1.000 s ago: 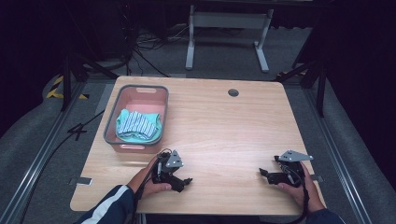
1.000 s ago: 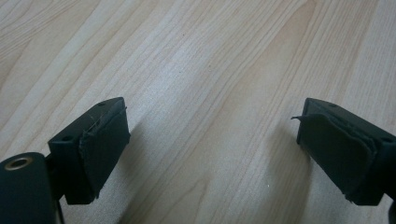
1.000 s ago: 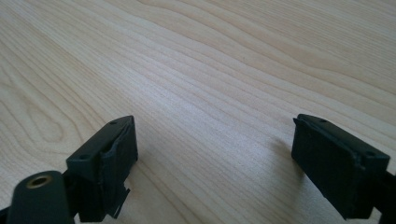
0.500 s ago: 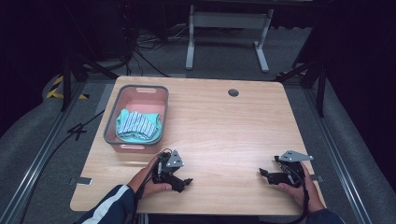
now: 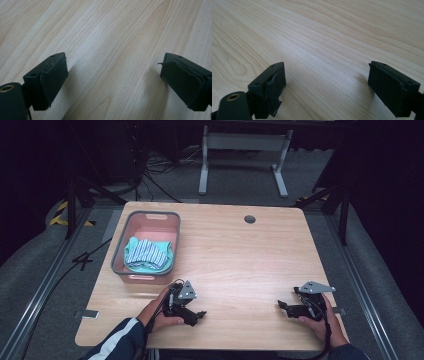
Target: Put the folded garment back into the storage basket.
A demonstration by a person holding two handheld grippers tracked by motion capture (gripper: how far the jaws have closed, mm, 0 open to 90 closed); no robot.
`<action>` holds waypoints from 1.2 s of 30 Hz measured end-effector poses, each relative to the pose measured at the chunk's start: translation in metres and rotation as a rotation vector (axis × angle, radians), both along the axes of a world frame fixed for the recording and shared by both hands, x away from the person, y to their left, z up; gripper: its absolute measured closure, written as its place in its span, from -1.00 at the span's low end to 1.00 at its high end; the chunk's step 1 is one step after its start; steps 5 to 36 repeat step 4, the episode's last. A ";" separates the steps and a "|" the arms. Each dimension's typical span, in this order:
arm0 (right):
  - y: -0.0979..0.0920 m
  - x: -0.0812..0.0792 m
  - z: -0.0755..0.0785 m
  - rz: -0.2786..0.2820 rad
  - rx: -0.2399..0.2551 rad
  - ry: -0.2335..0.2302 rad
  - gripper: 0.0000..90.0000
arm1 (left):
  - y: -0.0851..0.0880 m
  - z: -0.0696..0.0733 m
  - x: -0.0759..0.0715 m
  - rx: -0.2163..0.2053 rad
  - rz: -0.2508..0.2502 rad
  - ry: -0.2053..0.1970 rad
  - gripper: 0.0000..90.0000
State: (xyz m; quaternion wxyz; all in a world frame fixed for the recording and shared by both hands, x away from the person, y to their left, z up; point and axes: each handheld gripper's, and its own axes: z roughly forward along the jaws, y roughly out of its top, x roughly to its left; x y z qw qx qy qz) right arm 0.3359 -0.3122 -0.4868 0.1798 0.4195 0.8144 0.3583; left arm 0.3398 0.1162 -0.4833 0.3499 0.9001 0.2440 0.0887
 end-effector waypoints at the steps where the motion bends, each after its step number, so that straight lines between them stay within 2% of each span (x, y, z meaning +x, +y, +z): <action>1: 0.000 0.000 0.000 0.001 0.000 0.000 -0.67 | 0.000 0.000 0.000 0.000 0.000 0.000 -0.83; 36: 0.000 0.000 0.000 0.002 0.000 -0.001 -0.67 | 0.000 0.000 0.000 0.001 0.000 -0.001 -0.83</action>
